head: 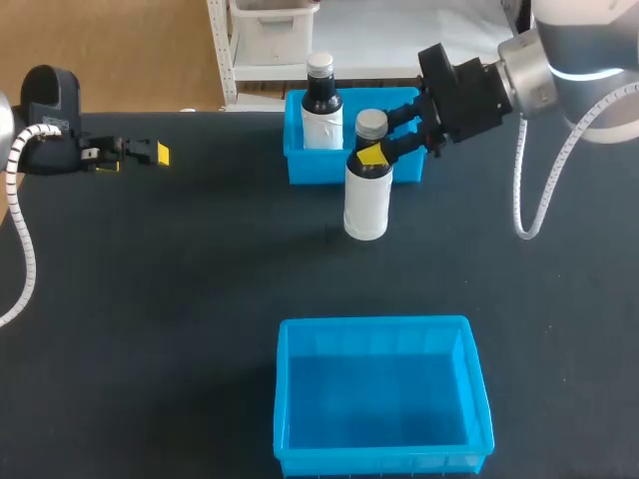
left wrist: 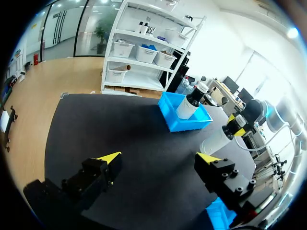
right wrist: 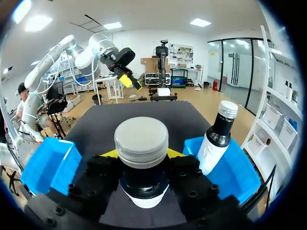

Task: Pick up the bottle, and place it in the far bin if it is heavy, or in the near bin if it is light.

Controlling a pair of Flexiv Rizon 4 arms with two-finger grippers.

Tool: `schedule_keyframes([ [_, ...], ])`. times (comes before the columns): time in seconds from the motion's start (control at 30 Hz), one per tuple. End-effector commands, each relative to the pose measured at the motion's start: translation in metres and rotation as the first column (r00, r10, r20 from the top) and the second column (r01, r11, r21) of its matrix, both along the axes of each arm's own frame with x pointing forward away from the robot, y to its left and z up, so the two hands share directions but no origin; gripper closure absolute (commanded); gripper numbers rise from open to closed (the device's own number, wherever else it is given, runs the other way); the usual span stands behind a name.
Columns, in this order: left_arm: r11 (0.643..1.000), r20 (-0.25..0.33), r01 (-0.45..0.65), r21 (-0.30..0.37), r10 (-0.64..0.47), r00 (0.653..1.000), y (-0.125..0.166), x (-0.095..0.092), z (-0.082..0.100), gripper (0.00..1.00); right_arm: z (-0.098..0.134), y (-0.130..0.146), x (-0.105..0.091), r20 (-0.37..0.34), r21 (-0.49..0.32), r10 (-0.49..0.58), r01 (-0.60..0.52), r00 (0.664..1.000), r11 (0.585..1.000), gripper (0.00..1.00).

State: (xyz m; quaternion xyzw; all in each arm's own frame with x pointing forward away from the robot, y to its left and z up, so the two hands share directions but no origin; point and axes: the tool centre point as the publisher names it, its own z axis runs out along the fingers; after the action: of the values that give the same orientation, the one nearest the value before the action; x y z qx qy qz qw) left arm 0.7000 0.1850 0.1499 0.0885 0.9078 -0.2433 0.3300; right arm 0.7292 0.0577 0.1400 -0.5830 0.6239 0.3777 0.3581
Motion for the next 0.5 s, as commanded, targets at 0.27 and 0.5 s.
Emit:
schedule_keyframes([
  [0.27,1.0,0.0,0.0,0.0,0.0,1.0,0.0,0.0,0.0,0.0,0.017,-0.005,-0.004,0.015,-0.011,-0.004,0.004,1.0,1.0,1.0],
  [0.5,1.0,0.0,0.0,0.0,0.0,1.0,0.0,0.0,0.0,0.0,0.024,-0.007,-0.001,0.021,-0.007,-0.01,0.01,1.0,1.0,1.0],
])
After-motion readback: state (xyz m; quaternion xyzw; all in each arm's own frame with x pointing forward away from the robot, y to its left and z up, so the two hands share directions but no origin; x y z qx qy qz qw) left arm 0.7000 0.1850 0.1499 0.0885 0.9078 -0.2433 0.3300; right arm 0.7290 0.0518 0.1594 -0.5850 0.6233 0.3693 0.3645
